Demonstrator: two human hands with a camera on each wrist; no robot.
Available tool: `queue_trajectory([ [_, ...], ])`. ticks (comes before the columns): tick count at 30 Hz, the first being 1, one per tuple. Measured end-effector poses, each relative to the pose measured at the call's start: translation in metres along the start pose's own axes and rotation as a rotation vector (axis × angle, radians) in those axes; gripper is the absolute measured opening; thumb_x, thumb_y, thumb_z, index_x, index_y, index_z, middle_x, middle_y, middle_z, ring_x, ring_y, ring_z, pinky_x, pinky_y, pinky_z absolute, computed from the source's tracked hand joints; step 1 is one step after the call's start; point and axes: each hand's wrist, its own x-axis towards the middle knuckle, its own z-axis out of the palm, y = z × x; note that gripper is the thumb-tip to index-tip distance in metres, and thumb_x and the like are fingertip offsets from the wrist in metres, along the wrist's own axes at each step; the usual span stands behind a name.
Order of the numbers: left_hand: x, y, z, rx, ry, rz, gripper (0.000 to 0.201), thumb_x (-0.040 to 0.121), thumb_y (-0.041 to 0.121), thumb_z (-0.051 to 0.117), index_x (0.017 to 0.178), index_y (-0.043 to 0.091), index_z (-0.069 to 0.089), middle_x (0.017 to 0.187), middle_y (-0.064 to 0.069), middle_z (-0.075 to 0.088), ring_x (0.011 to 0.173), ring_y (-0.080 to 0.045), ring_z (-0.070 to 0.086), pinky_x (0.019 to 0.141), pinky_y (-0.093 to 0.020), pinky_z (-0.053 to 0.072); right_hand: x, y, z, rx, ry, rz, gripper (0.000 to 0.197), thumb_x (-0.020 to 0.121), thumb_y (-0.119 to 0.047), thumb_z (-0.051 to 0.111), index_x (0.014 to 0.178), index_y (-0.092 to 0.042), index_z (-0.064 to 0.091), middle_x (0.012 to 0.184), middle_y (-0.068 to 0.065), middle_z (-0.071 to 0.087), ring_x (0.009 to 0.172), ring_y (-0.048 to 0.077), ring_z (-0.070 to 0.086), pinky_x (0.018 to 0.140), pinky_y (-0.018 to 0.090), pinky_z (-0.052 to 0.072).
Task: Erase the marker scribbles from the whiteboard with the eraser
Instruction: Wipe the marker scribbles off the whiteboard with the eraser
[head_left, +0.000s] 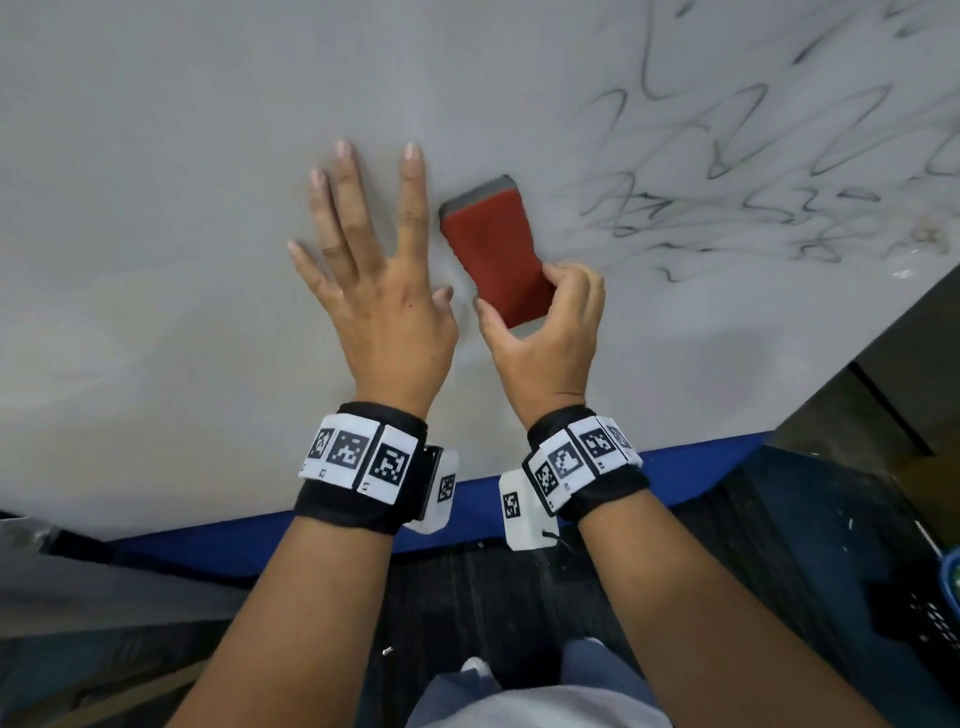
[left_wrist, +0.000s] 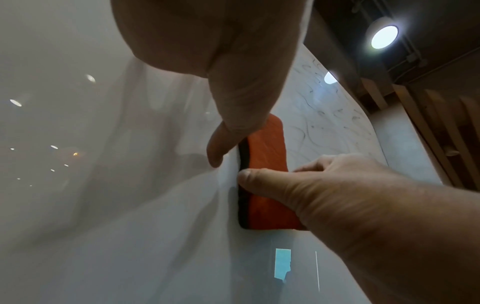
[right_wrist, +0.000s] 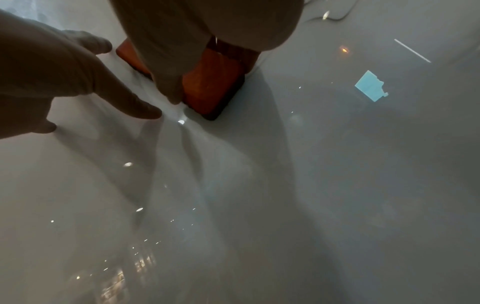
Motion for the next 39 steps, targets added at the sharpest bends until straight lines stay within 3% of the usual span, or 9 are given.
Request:
queue_trajectory([
  [3, 0.0, 0.002, 0.003, 0.011, -0.01, -0.007, 0.11, 0.073, 0.024, 0.079, 0.157, 0.029, 0.01, 0.164, -0.018, 0.004, 0.151, -0.038, 0.001, 0.111, -0.072, 0.016, 0.005, 0.0, -0.006, 0.005, 0.007, 0.004, 0.067, 0.071, -0.027, 0.087, 0.124, -0.004, 0.053, 0.117, 0.011, 0.053, 0.107, 0.022, 0.054, 0.09, 0.029, 0.051],
  [6, 0.0, 0.004, 0.004, 0.002, -0.023, -0.029, 0.108, 0.074, 0.026, 0.078, 0.158, 0.028, 0.01, 0.164, -0.019, 0.004, 0.151, -0.039, 0.0, 0.111, -0.073, 0.016, 0.006, 0.005, -0.008, -0.005, 0.056, 0.008, 0.073, 0.074, -0.029, 0.084, 0.134, -0.01, 0.047, 0.12, 0.011, 0.051, 0.109, 0.023, 0.054, 0.09, 0.033, 0.052],
  [14, -0.002, 0.014, 0.009, -0.059, -0.021, -0.113, 0.102, 0.078, 0.035, 0.073, 0.158, 0.025, 0.011, 0.164, -0.019, 0.003, 0.15, -0.04, -0.002, 0.107, -0.076, 0.017, -0.001, 0.011, 0.001, -0.052, 0.032, -0.099, 0.068, 0.069, -0.016, 0.079, 0.129, -0.018, 0.046, 0.112, 0.017, 0.05, 0.101, 0.026, 0.046, 0.086, 0.037, 0.05],
  [17, -0.003, 0.021, 0.012, -0.087, -0.013, -0.157, 0.101, 0.079, 0.034, 0.073, 0.158, 0.025, 0.01, 0.164, -0.019, 0.001, 0.15, -0.039, -0.003, 0.108, -0.076, 0.016, 0.012, 0.034, -0.016, -0.033, 0.121, -0.03, 0.063, 0.072, -0.017, 0.08, 0.128, -0.003, 0.054, 0.115, 0.022, 0.051, 0.107, 0.031, 0.049, 0.097, 0.031, 0.045],
  [19, -0.004, 0.026, 0.013, -0.113, -0.003, -0.185, 0.099, 0.081, 0.034, 0.072, 0.158, 0.024, 0.01, 0.164, -0.018, 0.0, 0.151, -0.038, -0.004, 0.108, -0.076, 0.016, 0.02, 0.047, -0.026, -0.001, 0.181, 0.05, 0.066, 0.074, -0.02, 0.081, 0.129, 0.004, 0.052, 0.118, 0.024, 0.049, 0.11, 0.035, 0.051, 0.098, 0.04, 0.049],
  [25, -0.004, 0.044, 0.018, -0.207, 0.046, -0.26, 0.093, 0.083, 0.026, 0.067, 0.158, 0.017, 0.013, 0.163, -0.021, 0.0, 0.15, -0.04, -0.004, 0.109, -0.075, 0.017, 0.003, 0.038, -0.014, -0.023, 0.019, -0.084, 0.063, 0.076, -0.023, 0.079, 0.129, -0.013, 0.047, 0.12, 0.013, 0.044, 0.105, 0.031, 0.05, 0.09, 0.044, 0.05],
  [30, -0.003, 0.049, 0.021, -0.217, 0.063, -0.287, 0.092, 0.082, 0.023, 0.066, 0.158, 0.015, 0.015, 0.163, -0.022, 0.002, 0.15, -0.04, -0.001, 0.114, -0.068, 0.014, 0.024, 0.067, -0.039, -0.025, 0.184, 0.029, 0.067, 0.077, -0.02, 0.081, 0.132, 0.006, 0.052, 0.118, 0.024, 0.049, 0.11, 0.037, 0.051, 0.098, 0.042, 0.047],
  [33, -0.004, 0.054, 0.022, -0.243, 0.091, -0.289, 0.09, 0.082, 0.027, 0.064, 0.157, 0.012, 0.017, 0.163, -0.023, 0.004, 0.15, -0.041, 0.001, 0.114, -0.064, 0.012, 0.02, 0.056, -0.03, 0.016, 0.188, 0.101, 0.068, 0.076, -0.02, 0.079, 0.131, 0.008, 0.051, 0.118, 0.025, 0.049, 0.109, 0.036, 0.05, 0.095, 0.048, 0.048],
  [39, -0.004, 0.06, 0.025, -0.255, 0.113, -0.308, 0.088, 0.083, 0.031, 0.064, 0.156, 0.01, 0.019, 0.162, -0.025, 0.006, 0.149, -0.042, 0.003, 0.115, -0.063, 0.011, 0.029, 0.064, -0.043, -0.014, 0.115, 0.0, 0.062, 0.076, -0.023, 0.079, 0.126, 0.005, 0.056, 0.116, 0.024, 0.051, 0.107, 0.037, 0.053, 0.096, 0.041, 0.048],
])
